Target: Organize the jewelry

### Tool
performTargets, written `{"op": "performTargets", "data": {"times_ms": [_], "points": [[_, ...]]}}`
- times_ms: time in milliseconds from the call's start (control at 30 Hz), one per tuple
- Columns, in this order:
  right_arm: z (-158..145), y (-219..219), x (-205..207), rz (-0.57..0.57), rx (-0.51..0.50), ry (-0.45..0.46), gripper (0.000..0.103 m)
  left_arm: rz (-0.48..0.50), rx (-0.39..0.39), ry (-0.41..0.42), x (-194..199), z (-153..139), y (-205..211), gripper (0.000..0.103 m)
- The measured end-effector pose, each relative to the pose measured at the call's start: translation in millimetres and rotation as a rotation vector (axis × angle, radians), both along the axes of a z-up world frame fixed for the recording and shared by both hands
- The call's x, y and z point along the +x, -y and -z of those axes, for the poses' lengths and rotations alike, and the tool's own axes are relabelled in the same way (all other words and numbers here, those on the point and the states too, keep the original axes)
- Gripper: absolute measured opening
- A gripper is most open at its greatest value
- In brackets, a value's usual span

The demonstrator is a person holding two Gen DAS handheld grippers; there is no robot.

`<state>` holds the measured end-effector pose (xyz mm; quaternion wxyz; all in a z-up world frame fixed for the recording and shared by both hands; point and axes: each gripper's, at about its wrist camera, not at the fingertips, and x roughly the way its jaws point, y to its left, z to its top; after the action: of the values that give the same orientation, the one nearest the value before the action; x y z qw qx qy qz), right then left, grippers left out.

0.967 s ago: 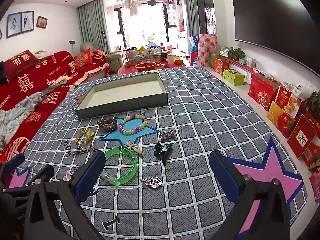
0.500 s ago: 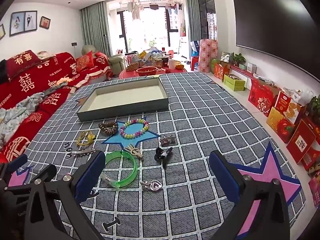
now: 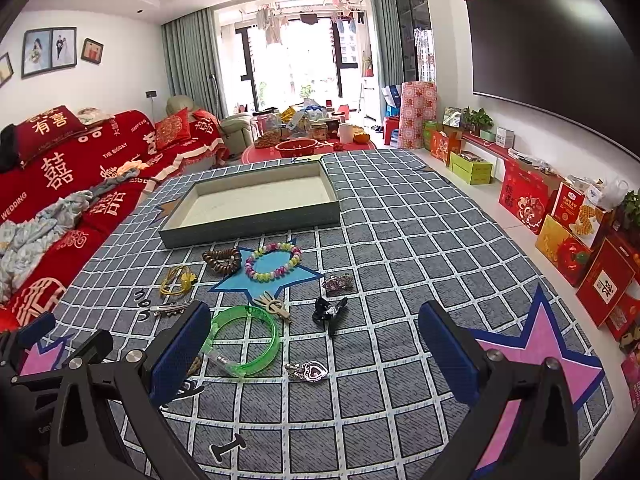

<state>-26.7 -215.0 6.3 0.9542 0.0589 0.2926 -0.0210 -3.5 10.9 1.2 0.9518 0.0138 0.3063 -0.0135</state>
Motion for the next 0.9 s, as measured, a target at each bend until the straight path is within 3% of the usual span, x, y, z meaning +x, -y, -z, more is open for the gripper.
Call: {"op": "performTargets", "data": {"times_ms": [900], "points": [[0.1,-0.4,-1.6,-0.002,0.007,0.002,0.103,-0.009,0.015,-0.003,0.0,1.7,1.8,0.103]]}}
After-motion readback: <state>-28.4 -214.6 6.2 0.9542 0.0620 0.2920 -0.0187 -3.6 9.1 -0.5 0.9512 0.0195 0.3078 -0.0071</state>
